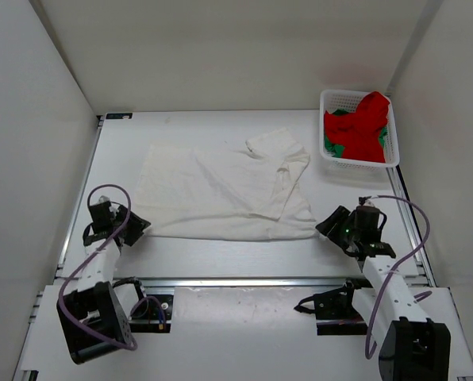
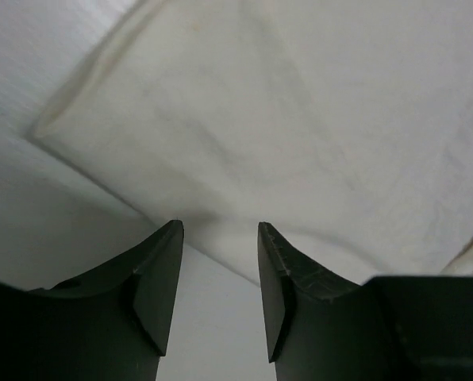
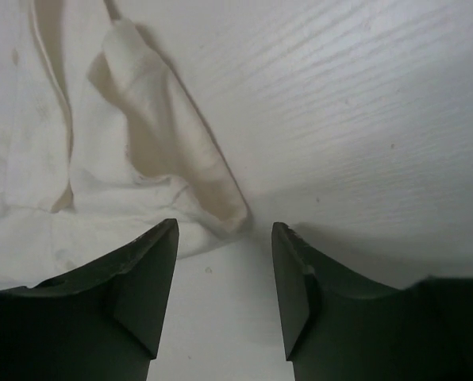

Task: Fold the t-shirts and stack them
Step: Fold the flattened tshirt in 1/3 of the way

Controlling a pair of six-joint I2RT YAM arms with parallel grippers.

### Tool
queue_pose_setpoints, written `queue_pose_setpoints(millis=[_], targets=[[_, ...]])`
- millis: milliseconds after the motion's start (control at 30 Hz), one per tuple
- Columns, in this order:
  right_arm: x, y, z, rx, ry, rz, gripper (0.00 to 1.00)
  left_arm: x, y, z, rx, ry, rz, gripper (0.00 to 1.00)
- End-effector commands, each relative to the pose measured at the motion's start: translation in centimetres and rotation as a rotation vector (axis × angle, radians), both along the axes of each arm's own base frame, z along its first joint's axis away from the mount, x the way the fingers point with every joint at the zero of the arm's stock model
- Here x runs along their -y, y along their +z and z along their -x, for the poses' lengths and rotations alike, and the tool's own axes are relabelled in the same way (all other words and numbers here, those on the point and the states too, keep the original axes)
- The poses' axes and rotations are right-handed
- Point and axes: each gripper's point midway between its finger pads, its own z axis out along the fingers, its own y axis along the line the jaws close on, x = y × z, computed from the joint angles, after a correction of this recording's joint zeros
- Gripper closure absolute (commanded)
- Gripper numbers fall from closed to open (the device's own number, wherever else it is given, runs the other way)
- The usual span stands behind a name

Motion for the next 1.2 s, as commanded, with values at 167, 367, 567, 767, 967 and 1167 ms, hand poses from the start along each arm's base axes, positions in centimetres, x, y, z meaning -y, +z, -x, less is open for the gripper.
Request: queue_pose_setpoints(millis=[167, 367, 567, 767, 967, 1167], targets=[[-2.9, 7.5, -3.4, 0.167, 0.158, 0.112, 0.62, 3.2, 7.2, -3.5, 0.208, -0.155, -0.071, 0.45], [-12.1, 7.5, -4.3, 0.199, 0.42, 0.021, 0.87, 10.9, 5.2, -4.2, 0.207, -0.375, -0.031, 0.5], [-14.2, 5.6, -5.6, 0.163, 0.44, -0.052, 0.65, 19.2, 5.5, -3.4, 0.25, -0.591, -0.011, 0.52], [-15.1, 4.0, -5.8, 0.111, 0.454, -0.066, 0.7, 21.5, 3.5, -2.0, 0.229, -0.683, 0.029, 0.54], [-10.9, 7.0, -8.2, 0.193, 0.346, 0.021, 0.75, 23.0, 4.5, -1.5, 0.279, -0.759, -0.004, 0.53], [-7.8, 9.8, -15.9, 0.206, 0.293, 0.235, 0.77, 25.9, 6.0, -2.9, 0.308, -0.828, -0.026, 0.54]])
